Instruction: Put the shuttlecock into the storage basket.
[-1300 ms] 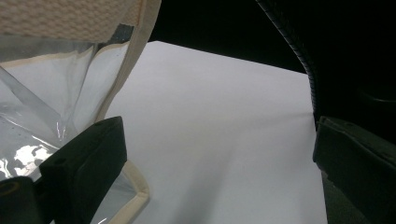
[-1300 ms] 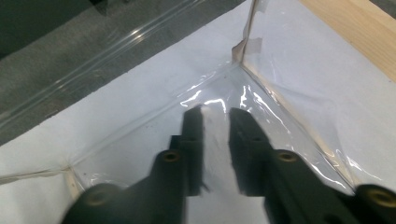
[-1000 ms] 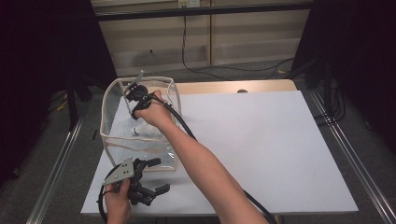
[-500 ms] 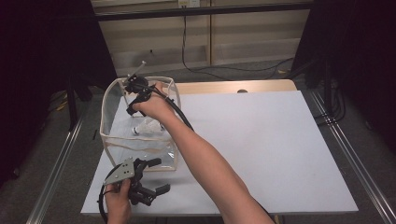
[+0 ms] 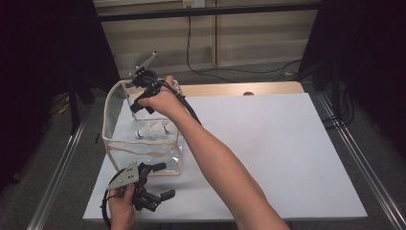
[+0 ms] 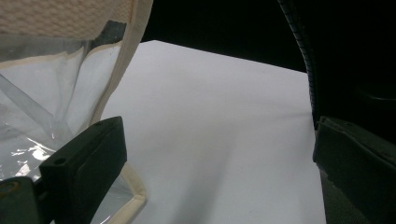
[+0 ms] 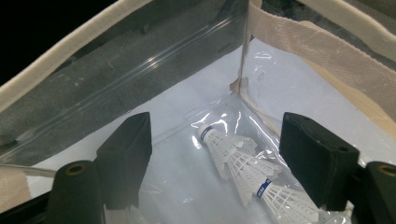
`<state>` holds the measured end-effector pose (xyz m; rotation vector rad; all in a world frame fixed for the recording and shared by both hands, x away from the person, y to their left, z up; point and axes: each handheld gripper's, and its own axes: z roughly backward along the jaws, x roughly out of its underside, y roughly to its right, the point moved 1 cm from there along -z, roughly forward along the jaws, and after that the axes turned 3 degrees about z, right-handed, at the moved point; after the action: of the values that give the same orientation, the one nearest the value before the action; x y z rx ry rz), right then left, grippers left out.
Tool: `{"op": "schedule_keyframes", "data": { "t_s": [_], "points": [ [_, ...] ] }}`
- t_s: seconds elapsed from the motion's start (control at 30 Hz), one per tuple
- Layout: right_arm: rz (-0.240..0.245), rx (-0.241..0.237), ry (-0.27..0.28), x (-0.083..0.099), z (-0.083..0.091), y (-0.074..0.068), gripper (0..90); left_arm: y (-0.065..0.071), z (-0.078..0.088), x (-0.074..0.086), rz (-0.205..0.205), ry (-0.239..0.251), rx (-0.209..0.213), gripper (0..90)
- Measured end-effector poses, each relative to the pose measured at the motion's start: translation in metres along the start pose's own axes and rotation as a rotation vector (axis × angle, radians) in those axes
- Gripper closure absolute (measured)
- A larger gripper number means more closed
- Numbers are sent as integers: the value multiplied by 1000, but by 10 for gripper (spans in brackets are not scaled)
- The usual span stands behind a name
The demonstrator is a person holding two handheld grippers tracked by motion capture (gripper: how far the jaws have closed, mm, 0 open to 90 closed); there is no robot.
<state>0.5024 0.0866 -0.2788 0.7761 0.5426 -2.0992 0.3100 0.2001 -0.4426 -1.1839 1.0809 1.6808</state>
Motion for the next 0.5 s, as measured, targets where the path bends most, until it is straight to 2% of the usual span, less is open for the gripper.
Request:
{"op": "schedule_keyframes", "data": {
  "t_s": [0.17, 0.5],
  "points": [
    [-4, -8, 0, 1, 9, 0, 152, 0, 0, -1, -2, -2, 2, 30],
    [17, -31, 12, 4, 21, -7, 78, 1, -1, -1, -2, 0, 5, 30]
  ]
}}
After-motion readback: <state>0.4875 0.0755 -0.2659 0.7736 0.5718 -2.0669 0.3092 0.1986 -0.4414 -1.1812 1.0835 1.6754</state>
